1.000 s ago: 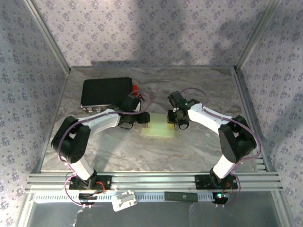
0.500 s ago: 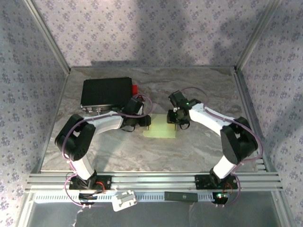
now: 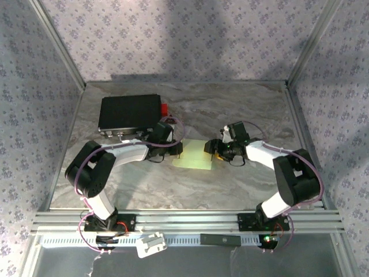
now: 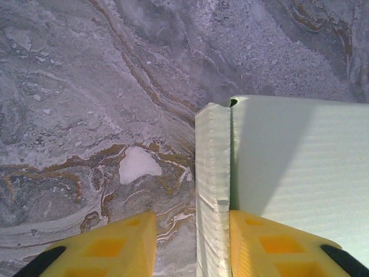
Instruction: Fold the paper box
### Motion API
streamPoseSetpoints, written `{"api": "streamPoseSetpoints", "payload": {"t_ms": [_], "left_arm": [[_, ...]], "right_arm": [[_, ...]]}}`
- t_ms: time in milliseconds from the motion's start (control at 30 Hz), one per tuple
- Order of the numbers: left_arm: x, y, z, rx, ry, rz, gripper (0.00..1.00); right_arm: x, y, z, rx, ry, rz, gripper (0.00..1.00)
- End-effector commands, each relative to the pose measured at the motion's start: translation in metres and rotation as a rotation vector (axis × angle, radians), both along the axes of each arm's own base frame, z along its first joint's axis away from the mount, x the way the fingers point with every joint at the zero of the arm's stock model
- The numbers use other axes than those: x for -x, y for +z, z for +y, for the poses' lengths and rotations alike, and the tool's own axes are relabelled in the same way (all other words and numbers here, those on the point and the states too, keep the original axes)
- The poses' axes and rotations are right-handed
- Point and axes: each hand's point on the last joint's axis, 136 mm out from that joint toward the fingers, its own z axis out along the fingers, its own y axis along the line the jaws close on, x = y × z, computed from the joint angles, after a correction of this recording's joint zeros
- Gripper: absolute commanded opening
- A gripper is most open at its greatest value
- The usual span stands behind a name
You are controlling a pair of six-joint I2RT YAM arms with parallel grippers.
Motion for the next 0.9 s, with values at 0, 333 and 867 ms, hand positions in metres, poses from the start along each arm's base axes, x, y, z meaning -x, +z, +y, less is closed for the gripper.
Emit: {"api": "streamPoseSetpoints", "payload": {"t_ms": [0, 333, 867], "left_arm": [[0.015, -0.026, 0.017, -0.087, 0.022, 0.057, 0.35], [0.02, -0.032, 0.022, -0.061, 0.061, 0.058, 0.31], [0.021, 0.091, 0.039, 0.006, 0.08, -0.315, 0.67]], "right_arm": [[-0.004, 0.013, 0.019, -0.125, 0.038, -0.025, 0.7], [0.001, 0.011, 0.026, -0.234, -0.015, -0.026, 0.69], [-0.021, 0.053, 0.023, -0.389, -0.289, 0.16, 0.47]]}}
